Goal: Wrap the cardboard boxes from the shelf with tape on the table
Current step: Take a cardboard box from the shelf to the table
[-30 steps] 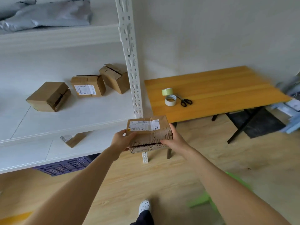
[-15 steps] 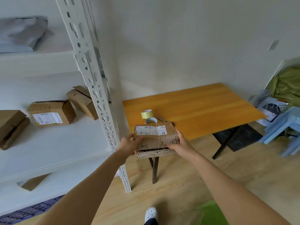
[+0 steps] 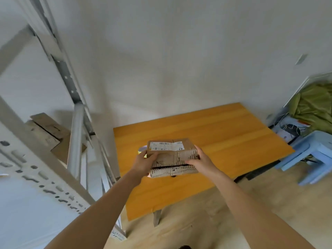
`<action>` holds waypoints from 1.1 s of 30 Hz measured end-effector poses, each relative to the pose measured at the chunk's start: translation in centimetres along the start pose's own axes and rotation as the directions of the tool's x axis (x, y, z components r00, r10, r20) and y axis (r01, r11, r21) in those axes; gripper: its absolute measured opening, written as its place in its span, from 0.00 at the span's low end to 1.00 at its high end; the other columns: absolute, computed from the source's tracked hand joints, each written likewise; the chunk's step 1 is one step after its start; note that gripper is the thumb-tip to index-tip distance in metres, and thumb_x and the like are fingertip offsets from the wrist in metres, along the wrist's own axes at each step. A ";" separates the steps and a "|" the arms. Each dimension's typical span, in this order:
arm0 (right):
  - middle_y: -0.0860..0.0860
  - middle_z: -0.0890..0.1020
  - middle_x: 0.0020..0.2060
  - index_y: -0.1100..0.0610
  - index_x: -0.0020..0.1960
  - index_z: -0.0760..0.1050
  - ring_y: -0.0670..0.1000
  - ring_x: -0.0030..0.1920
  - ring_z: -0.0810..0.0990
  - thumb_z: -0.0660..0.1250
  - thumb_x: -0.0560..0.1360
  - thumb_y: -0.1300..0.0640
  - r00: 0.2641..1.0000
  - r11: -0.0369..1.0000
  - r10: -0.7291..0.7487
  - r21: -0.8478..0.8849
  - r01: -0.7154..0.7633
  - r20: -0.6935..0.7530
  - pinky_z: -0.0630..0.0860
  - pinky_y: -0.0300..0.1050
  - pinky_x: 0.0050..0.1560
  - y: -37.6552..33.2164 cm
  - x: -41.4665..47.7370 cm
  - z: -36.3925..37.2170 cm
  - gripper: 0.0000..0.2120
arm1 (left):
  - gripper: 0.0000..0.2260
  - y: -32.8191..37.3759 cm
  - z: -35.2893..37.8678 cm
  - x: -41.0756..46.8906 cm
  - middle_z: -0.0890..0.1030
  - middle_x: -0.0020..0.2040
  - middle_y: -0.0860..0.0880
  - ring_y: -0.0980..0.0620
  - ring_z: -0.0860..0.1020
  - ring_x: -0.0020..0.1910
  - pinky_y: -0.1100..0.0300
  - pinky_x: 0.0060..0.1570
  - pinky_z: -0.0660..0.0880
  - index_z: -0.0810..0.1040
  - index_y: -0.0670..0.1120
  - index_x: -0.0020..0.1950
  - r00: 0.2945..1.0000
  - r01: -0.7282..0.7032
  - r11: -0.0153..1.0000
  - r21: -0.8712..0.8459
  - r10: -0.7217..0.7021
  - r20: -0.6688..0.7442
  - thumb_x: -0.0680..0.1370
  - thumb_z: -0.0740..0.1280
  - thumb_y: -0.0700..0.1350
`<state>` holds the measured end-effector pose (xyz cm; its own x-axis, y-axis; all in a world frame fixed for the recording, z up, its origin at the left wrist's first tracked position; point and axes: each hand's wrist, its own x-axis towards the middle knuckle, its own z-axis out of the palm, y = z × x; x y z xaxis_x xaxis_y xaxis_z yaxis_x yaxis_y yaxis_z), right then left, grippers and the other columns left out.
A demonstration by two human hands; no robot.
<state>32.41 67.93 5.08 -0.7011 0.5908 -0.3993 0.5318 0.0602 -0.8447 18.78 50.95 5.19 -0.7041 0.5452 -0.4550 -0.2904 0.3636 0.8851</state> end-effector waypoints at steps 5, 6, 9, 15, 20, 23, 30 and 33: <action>0.46 0.61 0.75 0.41 0.76 0.51 0.53 0.73 0.62 0.70 0.75 0.54 0.999 0.999 -0.042 0.030 0.042 -0.020 0.65 0.59 0.69 -0.9 4.9 -2.1 0.39 | 0.10 1.6 1.5 4.5 0.79 0.47 0.51 0.53 0.78 0.42 0.51 0.42 0.78 0.71 0.52 0.61 1.000 0.009 1.000 -0.016 -0.009 -0.006 0.80 0.62 0.43; 0.46 0.61 0.74 0.42 0.77 0.51 0.53 0.73 0.62 0.70 0.75 0.54 0.999 0.999 -0.042 0.032 0.043 -0.018 0.65 0.57 0.69 -1.0 5.9 -2.5 0.39 | 0.11 1.9 1.9 5.4 0.79 0.48 0.51 0.53 0.79 0.44 0.52 0.43 0.78 0.71 0.51 0.62 1.000 0.012 1.000 -0.021 -0.013 -0.013 0.80 0.62 0.44; 0.45 0.65 0.70 0.45 0.77 0.51 0.51 0.70 0.65 0.70 0.75 0.56 0.999 0.999 -0.045 0.020 0.045 0.013 0.68 0.48 0.64 -1.1 9.2 -3.8 0.39 | 0.16 2.6 3.3 8.1 0.80 0.51 0.48 0.51 0.79 0.45 0.51 0.43 0.79 0.69 0.49 0.67 0.998 0.013 1.000 0.014 -0.012 -0.063 0.80 0.63 0.43; 0.48 0.69 0.67 0.50 0.77 0.50 0.52 0.68 0.69 0.72 0.73 0.62 0.990 0.995 -0.058 -0.071 0.068 0.132 0.70 0.46 0.64 -1.2 16.5 -7.5 0.41 | 0.16 4.3 7.0 13.6 0.79 0.50 0.45 0.45 0.80 0.48 0.45 0.48 0.78 0.68 0.46 0.68 0.985 0.039 0.997 0.059 -0.028 -0.172 0.80 0.62 0.40; 0.48 0.68 0.68 0.50 0.77 0.48 0.52 0.69 0.67 0.72 0.73 0.61 0.973 0.995 -0.022 -0.087 0.044 0.230 0.67 0.47 0.65 -1.4 21.5 -10.7 0.42 | 0.15 5.7 10.3 17.0 0.79 0.45 0.49 0.47 0.78 0.43 0.49 0.44 0.78 0.69 0.47 0.66 0.967 0.079 0.995 0.064 -0.061 -0.247 0.79 0.61 0.41; 0.50 0.67 0.70 0.53 0.78 0.47 0.51 0.70 0.65 0.72 0.72 0.61 0.961 0.991 -0.030 -0.117 0.065 0.276 0.64 0.47 0.67 -1.3 24.5 -12.0 0.44 | 0.16 6.2 11.7 18.7 0.79 0.46 0.51 0.46 0.80 0.46 0.47 0.46 0.78 0.70 0.47 0.66 0.960 0.089 0.994 0.068 -0.068 -0.271 0.79 0.62 0.40; 0.51 0.58 0.75 0.54 0.78 0.41 0.53 0.75 0.57 0.71 0.74 0.60 0.937 0.972 -0.014 -0.214 0.095 0.350 0.59 0.52 0.73 -0.3 28.7 -12.7 0.47 | 0.24 5.9 14.0 21.3 0.77 0.58 0.48 0.50 0.77 0.53 0.59 0.42 0.77 0.65 0.48 0.71 0.940 0.107 0.992 0.060 -0.082 -0.331 0.76 0.68 0.45; 0.50 0.61 0.74 0.54 0.78 0.44 0.53 0.73 0.60 0.72 0.73 0.56 0.938 0.961 -0.025 -0.249 0.118 0.347 0.60 0.51 0.72 0.7 29.9 -12.7 0.45 | 0.30 5.5 14.4 22.0 0.74 0.59 0.48 0.50 0.75 0.56 0.56 0.45 0.77 0.58 0.54 0.74 0.932 0.117 0.990 0.076 -0.083 -0.354 0.76 0.68 0.44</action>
<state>17.85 95.84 -2.94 -0.8356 0.2734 -0.4765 0.5467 0.3282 -0.7703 10.98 75.83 -1.37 -0.8610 0.2104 -0.4630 -0.3211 0.4811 0.8157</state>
